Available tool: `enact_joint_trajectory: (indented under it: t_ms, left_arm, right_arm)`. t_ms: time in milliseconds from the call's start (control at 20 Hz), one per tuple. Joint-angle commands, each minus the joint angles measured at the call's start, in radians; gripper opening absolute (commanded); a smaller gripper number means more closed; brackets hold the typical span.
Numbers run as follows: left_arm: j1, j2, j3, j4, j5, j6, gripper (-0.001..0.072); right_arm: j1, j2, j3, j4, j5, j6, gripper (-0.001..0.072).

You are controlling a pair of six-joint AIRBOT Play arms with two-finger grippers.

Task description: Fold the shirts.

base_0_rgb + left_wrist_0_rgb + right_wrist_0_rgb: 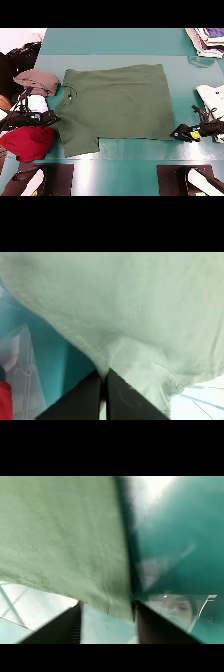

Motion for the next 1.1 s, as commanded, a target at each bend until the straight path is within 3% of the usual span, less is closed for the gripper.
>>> enact_joint_trajectory:
  t_ms: [0,100,350,750,1050]
  left_arm:
    - [0.0,0.001,0.001,-0.002,-0.002,0.0,0.0023]
    - [0.0,0.001,0.001,-0.002,-0.011,0.001,0.0023]
    - [0.0,0.007,0.158,-0.005,-0.062,0.0,0.0021]
    - [0.0,0.016,1.086,-0.005,-0.095,-0.003,0.0022]
    - [0.0,0.016,1.602,-0.007,-0.041,-0.052,0.0022]
  right_arm:
    - [0.076,-0.002,-0.01,-0.002,-0.043,0.002,0.0177]
    - [0.09,-0.002,-0.01,-0.001,-0.041,0.002,0.002]
    - [0.093,0.085,0.159,0.046,0.015,0.002,0.0018]
    - [0.064,0.377,0.93,0.074,-0.193,0.044,0.0018]
    - [-0.156,0.443,1.292,0.068,-0.188,0.043,0.0018]
